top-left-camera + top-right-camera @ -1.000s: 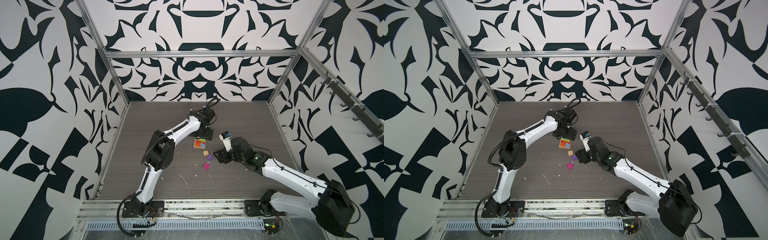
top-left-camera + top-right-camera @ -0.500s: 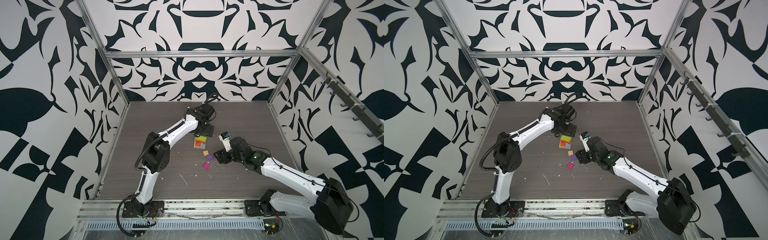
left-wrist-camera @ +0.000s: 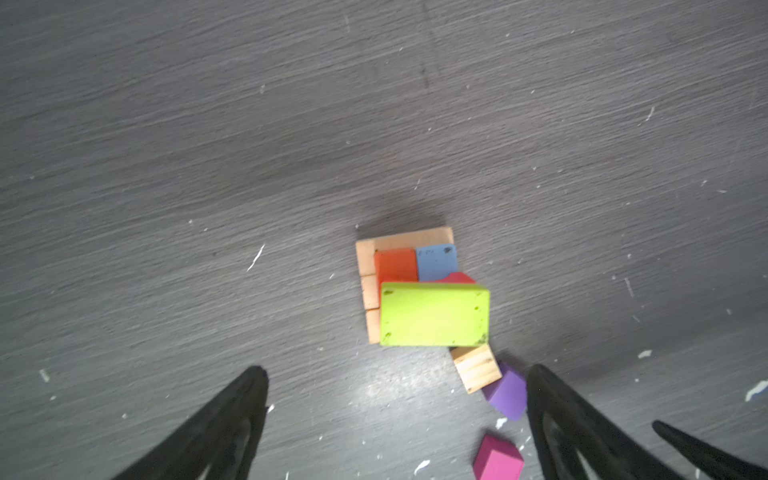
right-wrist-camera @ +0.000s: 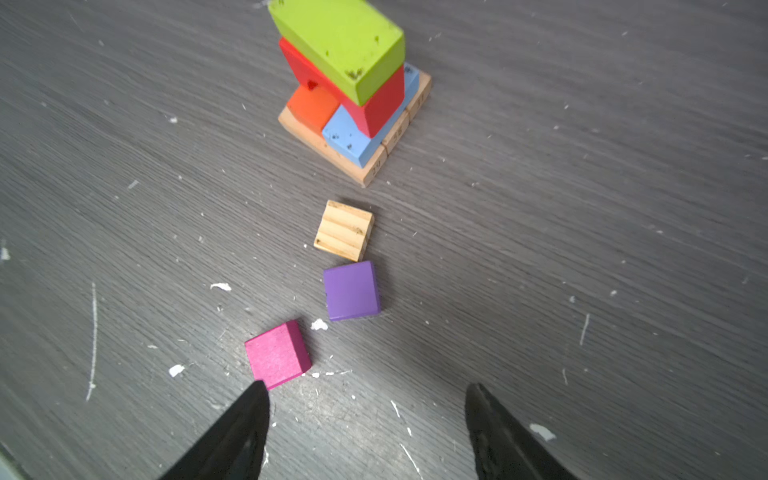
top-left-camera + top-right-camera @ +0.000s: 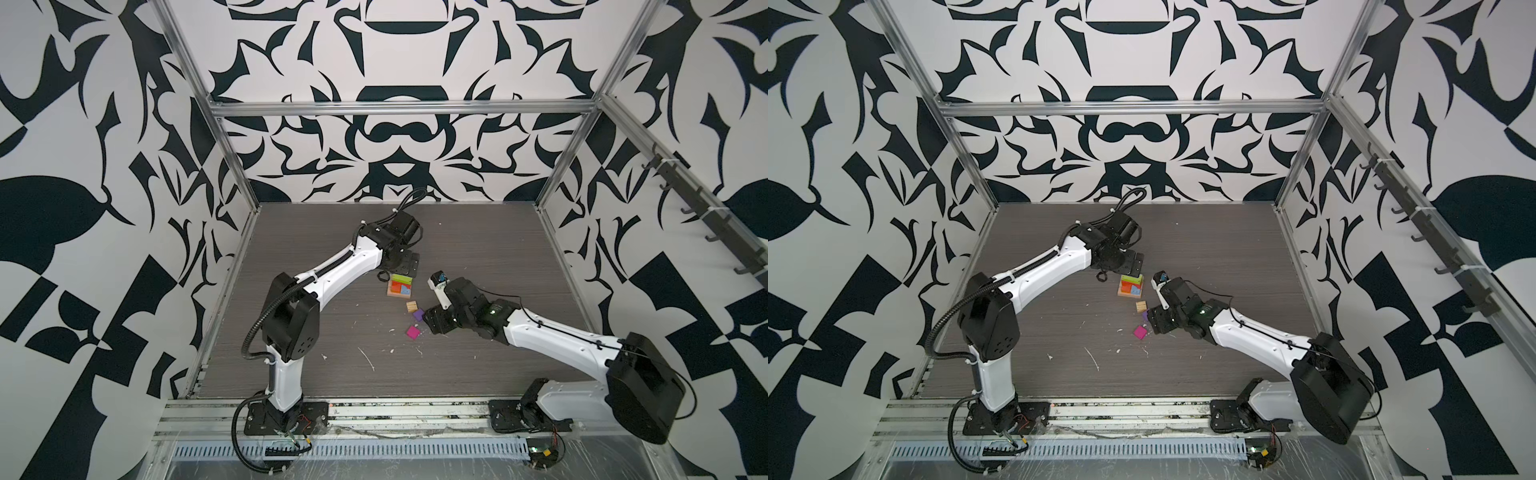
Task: Build the wood block tower
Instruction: 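Close the right gripper on the purple cube while the left gripper withdraws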
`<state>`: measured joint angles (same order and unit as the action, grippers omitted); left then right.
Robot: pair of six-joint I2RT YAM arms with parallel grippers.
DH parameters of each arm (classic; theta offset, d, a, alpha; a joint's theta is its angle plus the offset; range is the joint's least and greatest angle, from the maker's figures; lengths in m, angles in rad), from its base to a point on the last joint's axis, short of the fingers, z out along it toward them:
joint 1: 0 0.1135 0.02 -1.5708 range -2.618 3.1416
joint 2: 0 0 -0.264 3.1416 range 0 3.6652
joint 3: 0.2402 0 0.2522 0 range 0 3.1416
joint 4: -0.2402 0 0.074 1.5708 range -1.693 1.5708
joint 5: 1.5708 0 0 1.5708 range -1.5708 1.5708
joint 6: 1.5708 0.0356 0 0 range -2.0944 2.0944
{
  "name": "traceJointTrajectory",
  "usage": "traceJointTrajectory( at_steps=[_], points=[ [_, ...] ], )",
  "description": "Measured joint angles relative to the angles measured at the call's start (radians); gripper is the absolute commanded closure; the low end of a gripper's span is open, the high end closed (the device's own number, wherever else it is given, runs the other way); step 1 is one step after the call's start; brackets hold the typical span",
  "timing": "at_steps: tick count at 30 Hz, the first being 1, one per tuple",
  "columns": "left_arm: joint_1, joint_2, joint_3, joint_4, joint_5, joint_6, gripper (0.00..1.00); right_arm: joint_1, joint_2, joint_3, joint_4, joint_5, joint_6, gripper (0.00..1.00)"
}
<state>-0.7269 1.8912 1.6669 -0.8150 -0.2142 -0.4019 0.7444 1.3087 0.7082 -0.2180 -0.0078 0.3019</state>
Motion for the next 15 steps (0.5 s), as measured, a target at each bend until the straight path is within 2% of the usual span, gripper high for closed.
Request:
traceJointTrajectory(
  at_steps=[7, 15],
  points=[
    [0.052, -0.116, -0.142, 0.071, 0.006, -0.002, 0.01, 0.030, 0.115, 0.080, -0.018, 0.035, 0.010, 0.23],
    [0.127, -0.204, -0.315, 0.134, 0.078, -0.022, 0.01, 0.043, 0.227, 0.151, -0.038, 0.040, 0.009, 0.23]
  ],
)
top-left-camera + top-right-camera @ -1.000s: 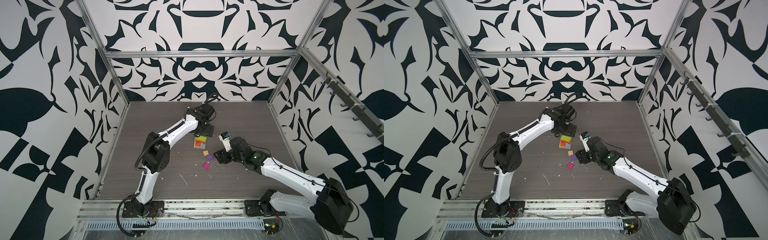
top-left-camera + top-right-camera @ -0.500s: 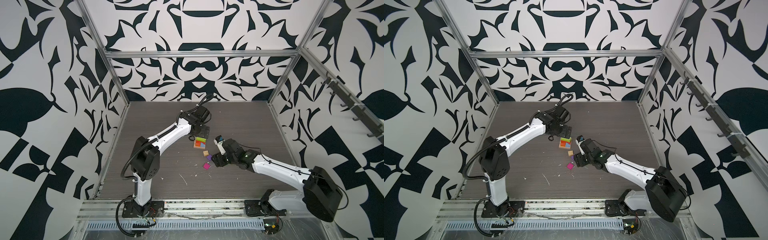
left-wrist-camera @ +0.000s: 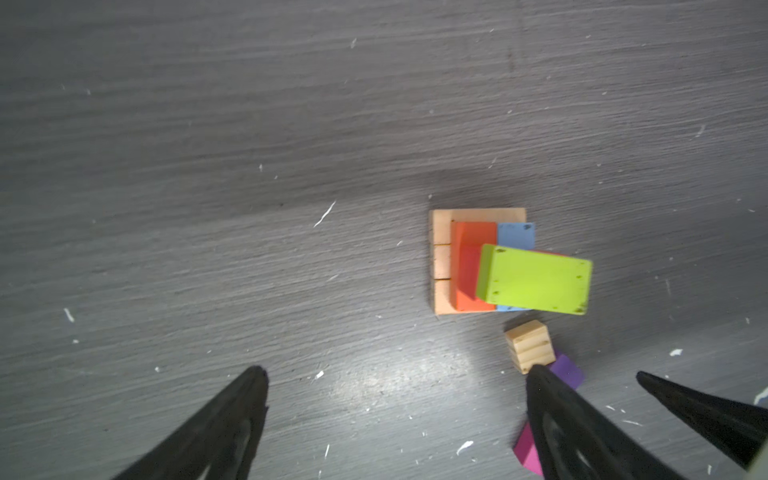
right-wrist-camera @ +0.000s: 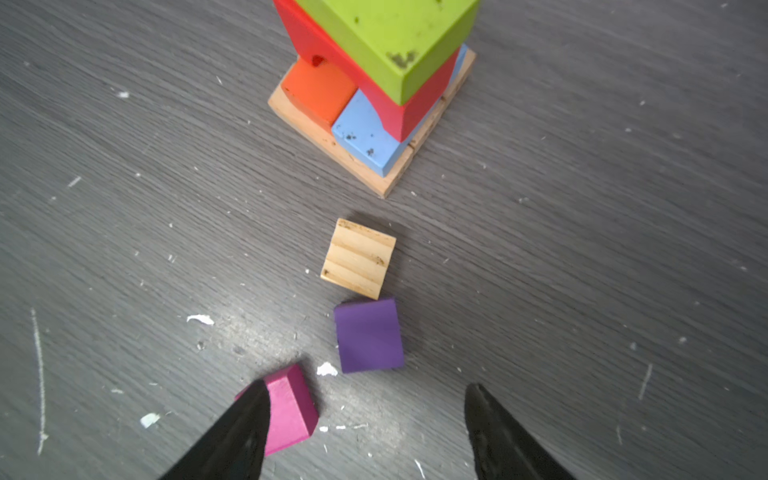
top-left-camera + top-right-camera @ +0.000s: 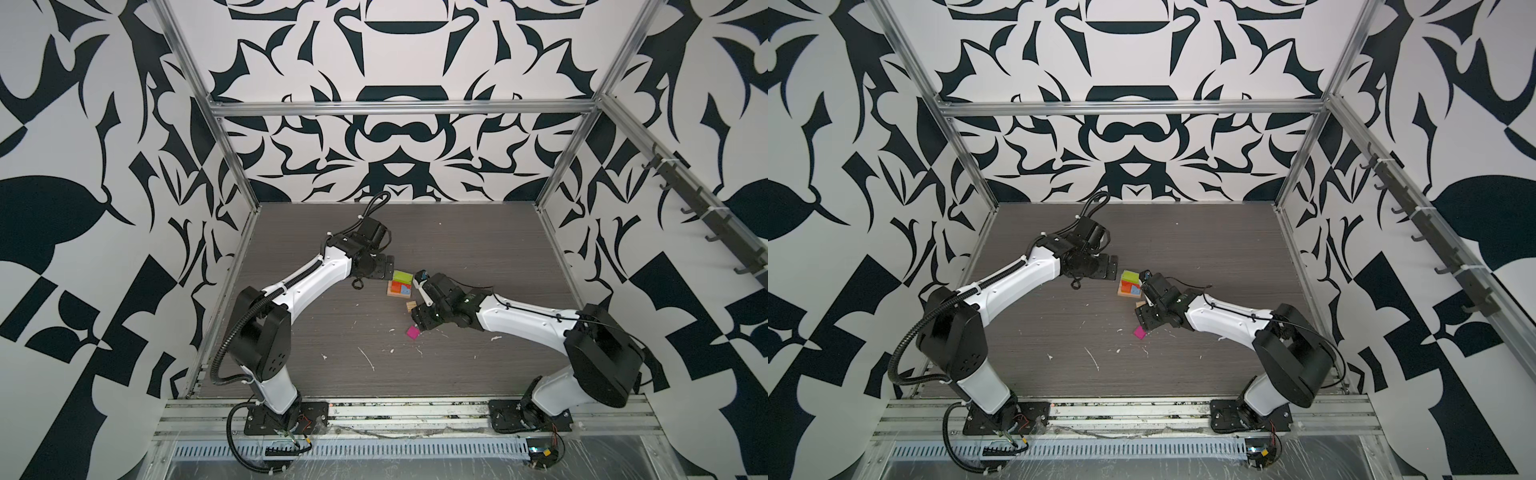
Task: Build the wood block tower
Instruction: 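Close the right gripper on the purple cube while the left gripper withdraws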
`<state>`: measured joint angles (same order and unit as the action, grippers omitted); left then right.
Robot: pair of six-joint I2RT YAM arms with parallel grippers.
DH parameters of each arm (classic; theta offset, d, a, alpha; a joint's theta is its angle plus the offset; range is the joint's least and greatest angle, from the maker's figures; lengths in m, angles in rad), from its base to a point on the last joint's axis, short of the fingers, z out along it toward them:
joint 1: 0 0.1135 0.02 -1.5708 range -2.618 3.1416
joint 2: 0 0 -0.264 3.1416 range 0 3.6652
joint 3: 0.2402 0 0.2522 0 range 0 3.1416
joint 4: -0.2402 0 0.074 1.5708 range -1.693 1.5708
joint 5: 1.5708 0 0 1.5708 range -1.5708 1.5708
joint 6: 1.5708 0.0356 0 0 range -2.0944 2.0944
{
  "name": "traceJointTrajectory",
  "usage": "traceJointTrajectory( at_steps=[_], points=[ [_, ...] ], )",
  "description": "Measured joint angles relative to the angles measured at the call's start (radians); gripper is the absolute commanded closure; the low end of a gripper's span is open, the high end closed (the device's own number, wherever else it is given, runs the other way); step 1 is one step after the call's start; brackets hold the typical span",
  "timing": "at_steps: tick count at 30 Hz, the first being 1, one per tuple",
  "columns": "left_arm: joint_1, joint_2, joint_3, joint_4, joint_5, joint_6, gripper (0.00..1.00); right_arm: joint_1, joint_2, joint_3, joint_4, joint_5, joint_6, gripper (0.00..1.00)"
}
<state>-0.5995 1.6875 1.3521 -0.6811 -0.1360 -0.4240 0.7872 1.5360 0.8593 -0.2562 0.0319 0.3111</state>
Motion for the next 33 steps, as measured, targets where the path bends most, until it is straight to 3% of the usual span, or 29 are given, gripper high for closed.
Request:
traceJointTrajectory(
  at_steps=[8, 21, 33],
  points=[
    [0.011, -0.106, -0.167, 0.056, 0.029, -0.051, 0.01, 0.000, 0.080, 0.053, -0.026, 0.036, 0.004, 0.24],
    [0.036, -0.228, -0.246, 0.134, 0.029, -0.095, 0.00, 0.000, 0.167, 0.081, -0.031, 0.043, 0.025, 0.30],
    [0.042, -0.229, -0.258, 0.146, 0.032, -0.111, 0.01, 0.001, 0.182, 0.082, -0.023, 0.040, 0.013, 0.49]
  ],
)
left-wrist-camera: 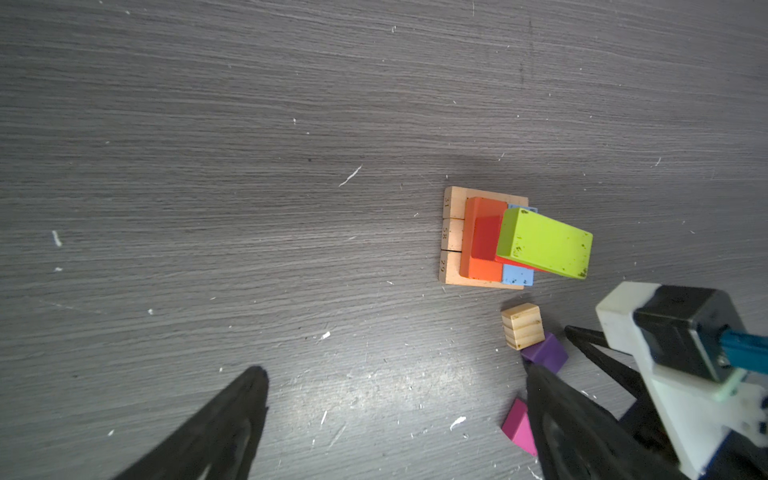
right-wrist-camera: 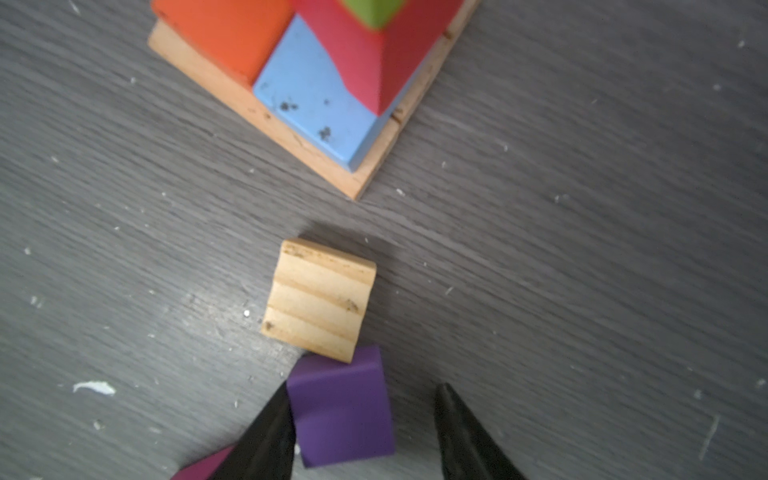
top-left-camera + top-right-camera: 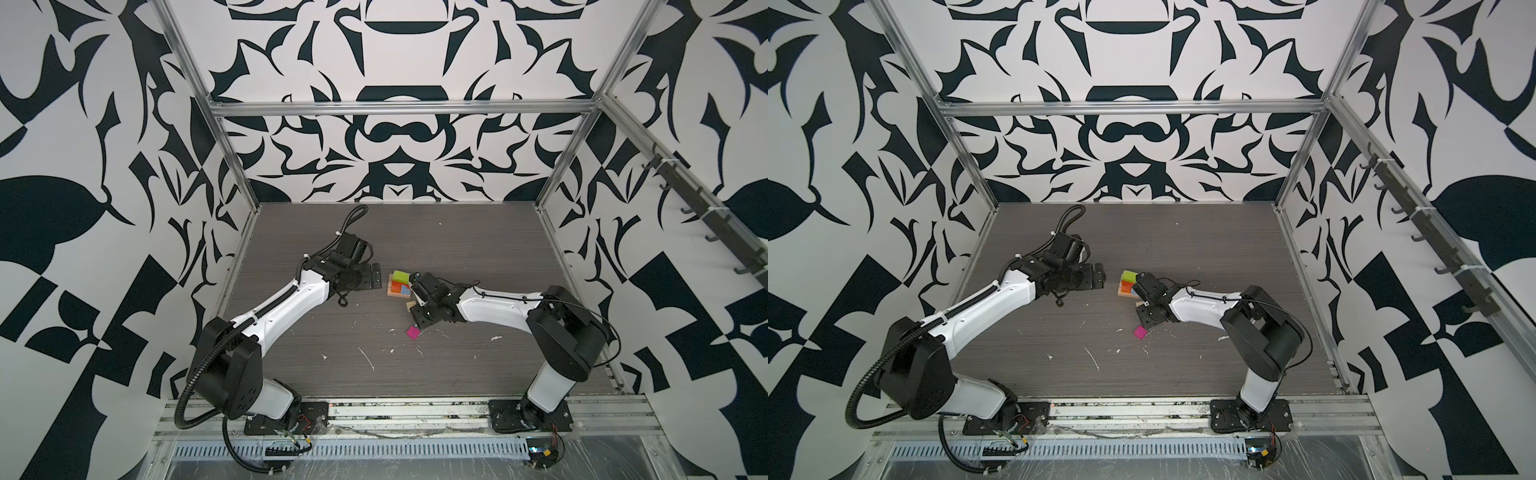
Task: Build the wood block tower
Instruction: 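Close the right gripper on the purple cube while the left gripper withdraws, then lift the purple cube with the right gripper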
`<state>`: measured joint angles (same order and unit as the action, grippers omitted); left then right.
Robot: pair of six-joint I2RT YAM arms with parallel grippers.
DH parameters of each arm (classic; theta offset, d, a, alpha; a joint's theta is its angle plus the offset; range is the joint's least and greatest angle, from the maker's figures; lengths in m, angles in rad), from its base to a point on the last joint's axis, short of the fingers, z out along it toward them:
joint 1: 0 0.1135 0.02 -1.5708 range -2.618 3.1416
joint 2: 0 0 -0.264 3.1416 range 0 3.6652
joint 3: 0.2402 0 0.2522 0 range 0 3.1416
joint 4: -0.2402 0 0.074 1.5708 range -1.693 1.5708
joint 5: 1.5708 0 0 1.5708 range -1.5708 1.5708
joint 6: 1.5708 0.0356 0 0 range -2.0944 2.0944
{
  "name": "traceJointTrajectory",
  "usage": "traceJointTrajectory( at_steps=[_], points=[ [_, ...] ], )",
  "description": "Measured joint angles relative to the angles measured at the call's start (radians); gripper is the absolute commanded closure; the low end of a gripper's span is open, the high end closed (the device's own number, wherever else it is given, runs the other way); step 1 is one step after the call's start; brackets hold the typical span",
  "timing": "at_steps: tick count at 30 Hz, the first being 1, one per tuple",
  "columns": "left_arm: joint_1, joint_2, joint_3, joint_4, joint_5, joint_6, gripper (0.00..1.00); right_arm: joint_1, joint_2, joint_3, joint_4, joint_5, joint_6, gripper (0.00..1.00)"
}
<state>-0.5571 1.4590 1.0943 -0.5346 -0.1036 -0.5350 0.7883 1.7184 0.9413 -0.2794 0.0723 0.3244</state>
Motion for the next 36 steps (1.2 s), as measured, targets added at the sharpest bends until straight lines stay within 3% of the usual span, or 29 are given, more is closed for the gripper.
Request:
traceJointTrajectory(
  at_steps=[15, 36],
  points=[
    [0.008, 0.000, 0.000, 0.000, -0.001, -0.006, 0.00, 0.022, 0.000, 0.000, 0.007, 0.005, -0.013, 0.70],
    [0.038, 0.000, -0.030, 0.023, 0.041, -0.015, 0.00, 0.025, -0.067, 0.022, -0.035, 0.011, 0.052, 0.73]
  ],
)
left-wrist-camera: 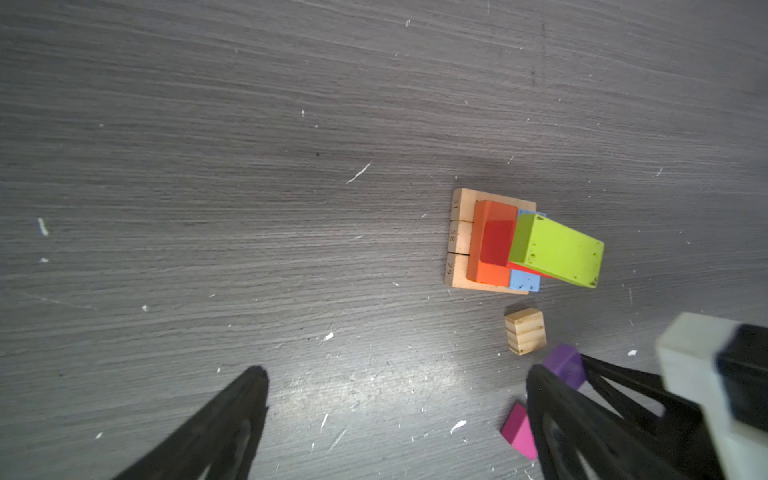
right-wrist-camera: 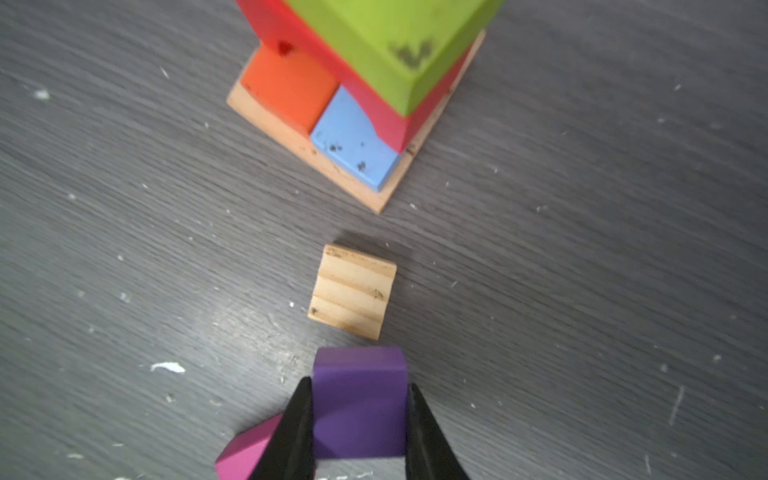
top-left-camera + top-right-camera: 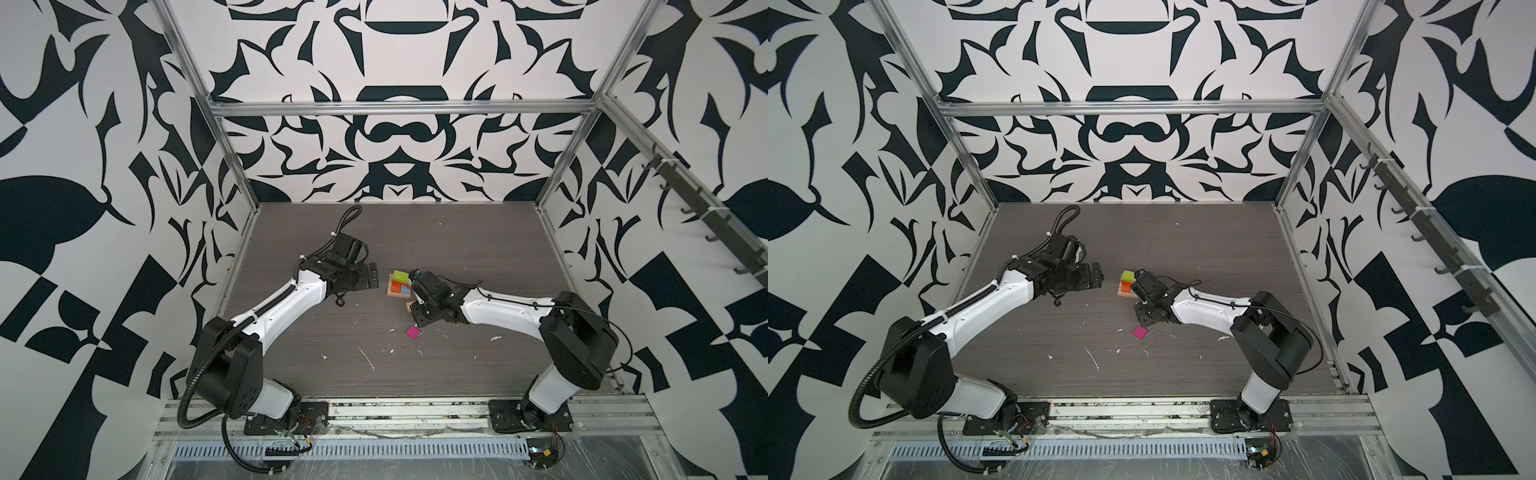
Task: Build the wood block tower
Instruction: 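Lift the purple cube with the right gripper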
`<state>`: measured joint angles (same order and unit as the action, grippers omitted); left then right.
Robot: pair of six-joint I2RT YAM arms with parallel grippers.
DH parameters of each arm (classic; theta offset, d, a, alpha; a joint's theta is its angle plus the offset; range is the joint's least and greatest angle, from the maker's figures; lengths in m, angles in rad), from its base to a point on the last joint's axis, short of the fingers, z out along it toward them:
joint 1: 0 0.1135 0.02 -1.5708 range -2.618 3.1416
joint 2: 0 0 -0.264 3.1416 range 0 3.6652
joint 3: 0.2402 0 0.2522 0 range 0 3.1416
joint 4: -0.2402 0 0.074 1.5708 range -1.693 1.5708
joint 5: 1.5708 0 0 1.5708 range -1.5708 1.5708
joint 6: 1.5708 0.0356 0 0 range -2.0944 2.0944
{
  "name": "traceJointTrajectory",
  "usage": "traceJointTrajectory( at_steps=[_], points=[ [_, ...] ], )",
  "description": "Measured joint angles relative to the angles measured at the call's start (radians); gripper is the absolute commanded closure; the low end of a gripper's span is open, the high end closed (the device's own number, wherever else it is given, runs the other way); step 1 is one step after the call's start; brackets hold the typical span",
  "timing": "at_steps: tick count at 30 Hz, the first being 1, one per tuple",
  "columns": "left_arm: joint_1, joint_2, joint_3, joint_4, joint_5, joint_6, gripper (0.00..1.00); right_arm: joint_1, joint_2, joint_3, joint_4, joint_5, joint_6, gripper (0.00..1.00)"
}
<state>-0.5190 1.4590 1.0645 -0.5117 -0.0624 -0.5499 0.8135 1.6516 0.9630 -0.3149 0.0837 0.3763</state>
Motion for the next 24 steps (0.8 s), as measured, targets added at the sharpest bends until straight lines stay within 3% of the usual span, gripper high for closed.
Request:
traceJointTrajectory(
  at_steps=[24],
  points=[
    [0.010, 0.000, -0.006, 0.010, 0.056, 0.005, 0.01, 0.000, -0.040, 0.216, -0.200, 0.070, 0.187, 0.73]
  ],
)
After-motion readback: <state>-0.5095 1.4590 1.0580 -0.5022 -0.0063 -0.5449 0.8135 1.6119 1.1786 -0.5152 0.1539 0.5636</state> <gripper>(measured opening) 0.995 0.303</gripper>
